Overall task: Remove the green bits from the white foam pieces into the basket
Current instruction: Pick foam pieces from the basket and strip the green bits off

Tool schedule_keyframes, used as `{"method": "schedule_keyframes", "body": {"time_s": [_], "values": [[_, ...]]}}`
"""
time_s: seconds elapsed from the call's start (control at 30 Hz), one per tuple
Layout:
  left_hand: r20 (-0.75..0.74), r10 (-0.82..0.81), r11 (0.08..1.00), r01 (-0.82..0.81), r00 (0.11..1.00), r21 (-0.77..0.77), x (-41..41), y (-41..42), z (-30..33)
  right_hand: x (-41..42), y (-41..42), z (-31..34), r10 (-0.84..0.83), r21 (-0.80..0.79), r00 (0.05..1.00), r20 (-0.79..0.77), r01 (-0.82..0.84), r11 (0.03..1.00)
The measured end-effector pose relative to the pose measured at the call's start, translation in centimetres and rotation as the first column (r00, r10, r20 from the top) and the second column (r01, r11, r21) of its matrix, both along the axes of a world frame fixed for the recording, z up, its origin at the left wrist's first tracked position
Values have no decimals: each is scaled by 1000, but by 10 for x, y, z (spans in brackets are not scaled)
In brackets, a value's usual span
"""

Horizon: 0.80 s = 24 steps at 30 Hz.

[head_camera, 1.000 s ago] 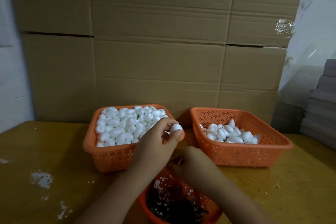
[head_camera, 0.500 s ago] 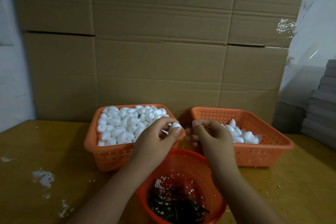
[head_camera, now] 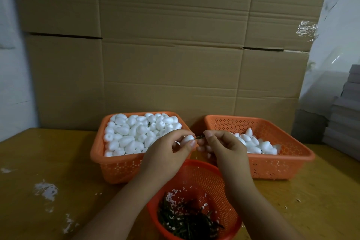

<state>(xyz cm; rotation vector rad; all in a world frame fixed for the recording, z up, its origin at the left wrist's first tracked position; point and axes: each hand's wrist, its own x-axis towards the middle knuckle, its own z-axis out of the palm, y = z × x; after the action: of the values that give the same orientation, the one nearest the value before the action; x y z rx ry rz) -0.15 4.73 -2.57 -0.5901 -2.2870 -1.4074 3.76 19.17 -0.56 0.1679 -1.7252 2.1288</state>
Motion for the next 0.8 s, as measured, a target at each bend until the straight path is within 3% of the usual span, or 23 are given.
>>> {"method": "schedule_keyframes", "body": {"time_s": [0.5,0.8], "values": [[-2,-7,997,7,1000,76,0,1,0,-6,2,-6,-55,60,998,-8,55,997],[-55,26,998,-29,998,-52,6,0,0,-9,1,-9,-46,228,998,-52,57,972]]}}
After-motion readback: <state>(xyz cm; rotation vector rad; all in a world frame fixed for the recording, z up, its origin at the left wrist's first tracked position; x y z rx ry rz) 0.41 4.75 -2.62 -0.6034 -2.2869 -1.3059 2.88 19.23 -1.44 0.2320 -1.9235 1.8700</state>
